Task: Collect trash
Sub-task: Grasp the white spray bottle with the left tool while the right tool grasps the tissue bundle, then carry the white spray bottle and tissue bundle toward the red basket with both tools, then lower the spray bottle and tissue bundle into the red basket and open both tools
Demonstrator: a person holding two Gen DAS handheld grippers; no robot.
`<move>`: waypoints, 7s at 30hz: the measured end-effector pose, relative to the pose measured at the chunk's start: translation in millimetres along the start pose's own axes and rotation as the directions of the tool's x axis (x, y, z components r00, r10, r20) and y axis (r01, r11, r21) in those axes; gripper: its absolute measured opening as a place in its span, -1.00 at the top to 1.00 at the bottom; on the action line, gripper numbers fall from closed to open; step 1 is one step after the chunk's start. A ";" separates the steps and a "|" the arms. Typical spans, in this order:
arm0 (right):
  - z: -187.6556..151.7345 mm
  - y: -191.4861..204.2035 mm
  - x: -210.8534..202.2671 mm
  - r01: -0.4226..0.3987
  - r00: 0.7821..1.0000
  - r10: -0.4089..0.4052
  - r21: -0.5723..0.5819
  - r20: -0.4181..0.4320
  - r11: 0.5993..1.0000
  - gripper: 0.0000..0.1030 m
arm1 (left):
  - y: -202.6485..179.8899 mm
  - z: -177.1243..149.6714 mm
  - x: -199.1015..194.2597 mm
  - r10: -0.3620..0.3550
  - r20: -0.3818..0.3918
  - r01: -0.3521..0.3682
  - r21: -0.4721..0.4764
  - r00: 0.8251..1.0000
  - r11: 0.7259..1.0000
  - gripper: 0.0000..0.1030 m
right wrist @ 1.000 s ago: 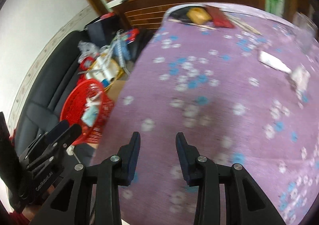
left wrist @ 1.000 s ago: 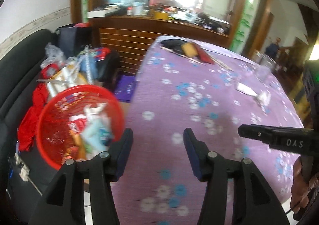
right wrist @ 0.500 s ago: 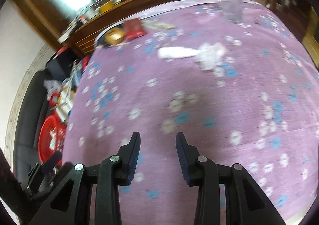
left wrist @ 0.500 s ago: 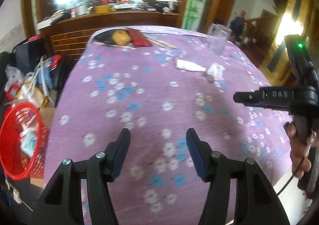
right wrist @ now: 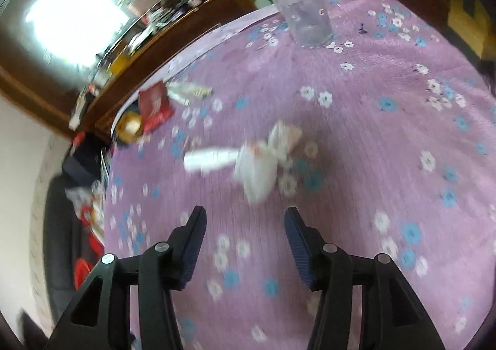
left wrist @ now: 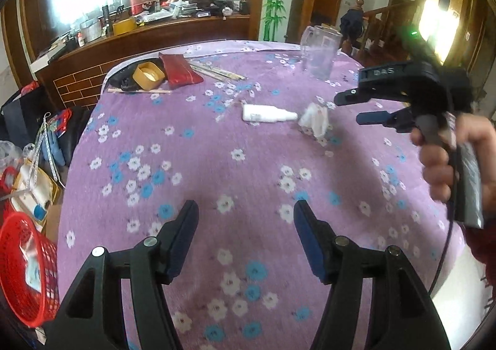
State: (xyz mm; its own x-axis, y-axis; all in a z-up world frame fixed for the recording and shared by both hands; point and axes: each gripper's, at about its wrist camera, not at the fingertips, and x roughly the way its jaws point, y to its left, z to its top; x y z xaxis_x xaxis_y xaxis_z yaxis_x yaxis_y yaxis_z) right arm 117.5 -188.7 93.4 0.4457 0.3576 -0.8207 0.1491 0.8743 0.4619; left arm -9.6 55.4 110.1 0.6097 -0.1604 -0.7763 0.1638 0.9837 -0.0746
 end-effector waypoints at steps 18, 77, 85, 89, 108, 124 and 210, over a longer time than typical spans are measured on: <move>4.7 -19.3 57.0 0.050 0.993 -0.051 -0.009 -0.106 0.999 0.39 | -3.3 110.6 83.5 -0.046 0.009 0.044 0.152 0.999 0.987 -0.40; -130.7 -11.1 -28.0 -0.006 0.995 -0.014 -0.189 -0.102 0.982 0.38 | -19.2 -8.2 100.0 -0.021 -0.169 0.024 0.015 0.985 1.000 0.45; -163.7 19.3 -24.6 -0.008 0.992 -0.024 -0.246 -0.125 0.969 0.38 | 3.0 -34.2 59.6 0.003 -0.135 -0.002 0.003 0.991 1.000 0.45; -176.6 33.4 -22.0 -0.012 0.990 -0.026 -0.271 -0.136 0.962 0.38 | 13.3 -44.2 43.1 0.012 -0.125 -0.013 -0.006 0.992 1.000 0.45; -224.1 78.4 -3.2 -0.012 0.981 -0.060 -0.360 -0.186 0.933 0.38 | 51.7 -85.9 -5.2 0.037 -0.101 -0.045 -0.075 0.994 0.996 0.45; -239.7 99.2 -0.8 0.012 0.984 -0.086 -0.421 -0.158 0.907 0.38 | 77.4 -96.8 -23.0 0.090 -0.071 -0.096 -0.084 0.993 0.992 0.44; -276.3 291.2 33.5 -0.171 0.976 0.021 -0.700 -0.218 0.694 0.37 | 237.1 -133.3 -114.4 0.328 -0.005 -0.306 -0.375 0.945 0.875 0.44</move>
State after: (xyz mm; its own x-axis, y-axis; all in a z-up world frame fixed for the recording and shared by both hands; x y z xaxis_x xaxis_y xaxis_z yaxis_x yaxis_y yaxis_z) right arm -68.1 168.5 107.4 0.2456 0.4384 -0.8646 -0.5904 0.7750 0.2253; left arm -143.8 317.8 97.7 0.6255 0.1715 -0.7611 -0.3339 0.9405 -0.0625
